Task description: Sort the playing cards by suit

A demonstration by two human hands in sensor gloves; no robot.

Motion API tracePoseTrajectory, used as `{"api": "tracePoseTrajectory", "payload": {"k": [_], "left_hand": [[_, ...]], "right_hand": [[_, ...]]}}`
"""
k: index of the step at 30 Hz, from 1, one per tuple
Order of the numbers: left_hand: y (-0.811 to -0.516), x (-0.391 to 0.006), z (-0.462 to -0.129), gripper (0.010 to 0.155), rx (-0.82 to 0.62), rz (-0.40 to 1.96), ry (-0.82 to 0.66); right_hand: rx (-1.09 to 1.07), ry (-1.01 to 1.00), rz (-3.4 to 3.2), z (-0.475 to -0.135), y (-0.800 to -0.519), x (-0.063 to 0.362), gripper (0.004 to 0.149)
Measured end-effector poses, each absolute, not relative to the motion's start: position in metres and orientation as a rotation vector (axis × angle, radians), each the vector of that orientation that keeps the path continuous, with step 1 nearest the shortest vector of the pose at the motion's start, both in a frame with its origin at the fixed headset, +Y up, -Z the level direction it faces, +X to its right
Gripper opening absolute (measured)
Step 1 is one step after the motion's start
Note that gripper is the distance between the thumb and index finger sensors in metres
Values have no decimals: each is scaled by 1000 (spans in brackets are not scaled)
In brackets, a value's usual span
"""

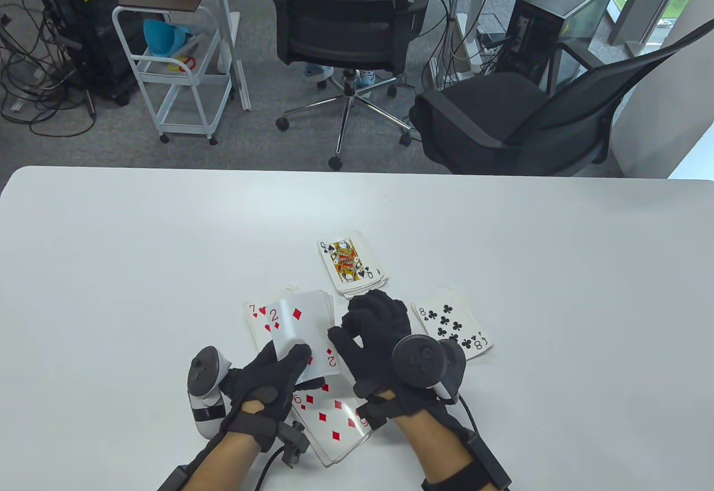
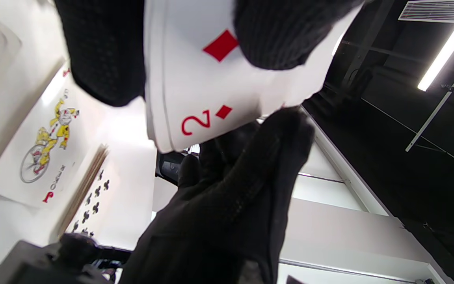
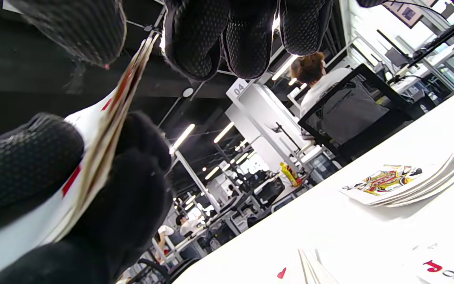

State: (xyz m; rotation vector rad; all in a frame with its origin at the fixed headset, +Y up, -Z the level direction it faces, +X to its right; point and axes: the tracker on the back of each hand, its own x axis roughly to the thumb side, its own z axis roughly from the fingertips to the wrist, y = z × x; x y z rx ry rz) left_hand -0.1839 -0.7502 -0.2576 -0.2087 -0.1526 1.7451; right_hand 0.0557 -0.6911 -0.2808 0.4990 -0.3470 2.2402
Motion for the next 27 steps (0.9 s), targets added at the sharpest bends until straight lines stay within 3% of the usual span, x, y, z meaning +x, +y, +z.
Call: {"api": "tracePoseTrajectory", "payload": {"k": [4,7,11,20,27], "left_hand": [[-750,-184,-256,48,-186,1777,-143],[-749,-184,-256,48,-189,1776,-153],[-750,-181,-257,47,-263,1734,-195],[-750,-179,-257,48,-293,1722,-199],[-754,-180,-258,51,-351,1793,-183]], "right_hand": [[568,-264,2266,-279,-695,46,56],[560,-331,2303,-275,-697,43,59],[400,-378,2185,-272,-694,49,56],[436,-407,2158,-269,-690,47,41],[419,-453,2219,-270,-690,51,41]]}}
